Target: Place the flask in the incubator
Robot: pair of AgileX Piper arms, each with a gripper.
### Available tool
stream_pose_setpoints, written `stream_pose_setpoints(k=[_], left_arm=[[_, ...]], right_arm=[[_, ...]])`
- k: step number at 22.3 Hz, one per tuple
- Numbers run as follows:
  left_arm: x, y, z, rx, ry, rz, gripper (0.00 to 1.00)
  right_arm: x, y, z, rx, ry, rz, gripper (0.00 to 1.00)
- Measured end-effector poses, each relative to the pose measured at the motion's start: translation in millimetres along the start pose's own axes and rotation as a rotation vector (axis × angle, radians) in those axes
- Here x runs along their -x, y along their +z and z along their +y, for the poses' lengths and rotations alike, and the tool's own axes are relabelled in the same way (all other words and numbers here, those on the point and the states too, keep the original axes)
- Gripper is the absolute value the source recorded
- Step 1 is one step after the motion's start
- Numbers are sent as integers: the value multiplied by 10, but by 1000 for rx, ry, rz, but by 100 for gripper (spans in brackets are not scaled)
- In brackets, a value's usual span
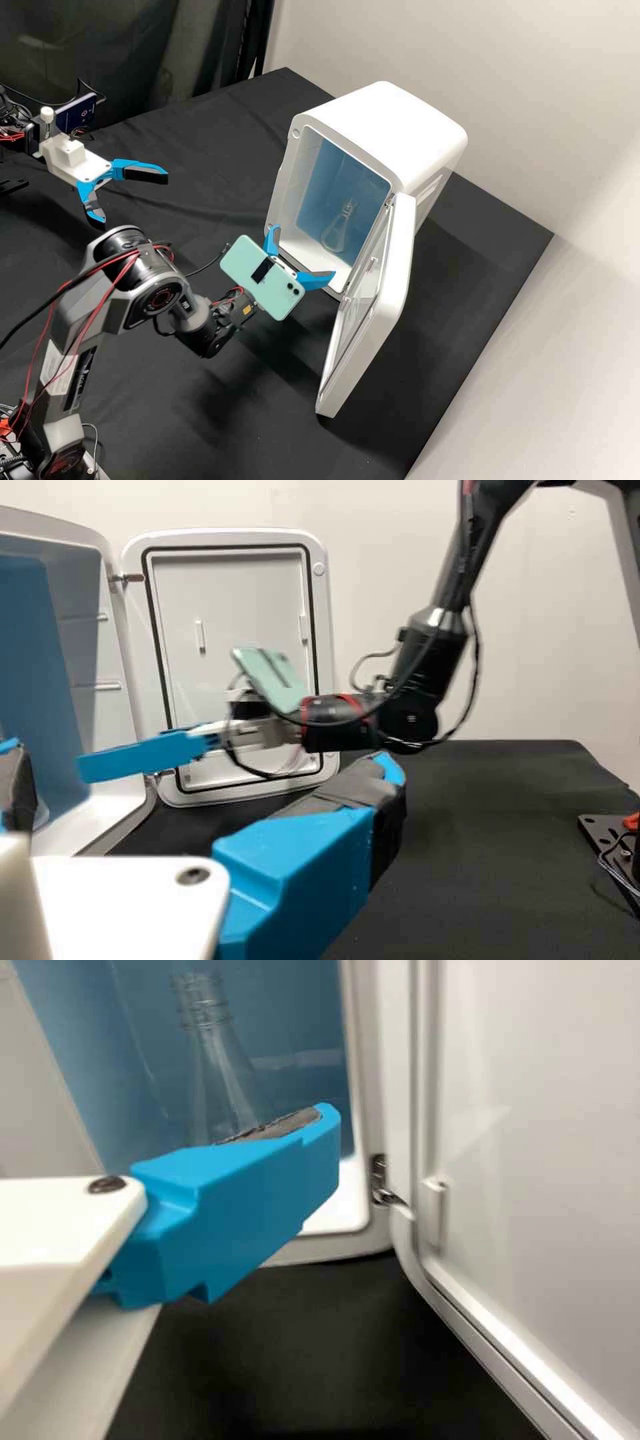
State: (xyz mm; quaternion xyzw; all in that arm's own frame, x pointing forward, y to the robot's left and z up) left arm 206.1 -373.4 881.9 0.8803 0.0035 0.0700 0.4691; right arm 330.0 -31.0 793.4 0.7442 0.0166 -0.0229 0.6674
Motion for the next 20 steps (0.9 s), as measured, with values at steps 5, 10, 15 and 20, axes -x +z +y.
stream_pose_setpoints(k=[5, 10, 15, 20], left_arm=[[19, 11, 2, -1, 1, 0, 100], [39, 34, 68, -17, 28, -5, 100], [138, -45, 226, -53, 94, 53, 100], [219, -93, 345, -20, 149, 92, 100]], right_arm=[[577, -95, 31, 52, 24, -51, 100], [978, -180, 97, 35, 40, -42, 100], [1162, -278, 82, 32, 17, 12, 100], [1173, -296, 74, 40, 8, 27, 100]])
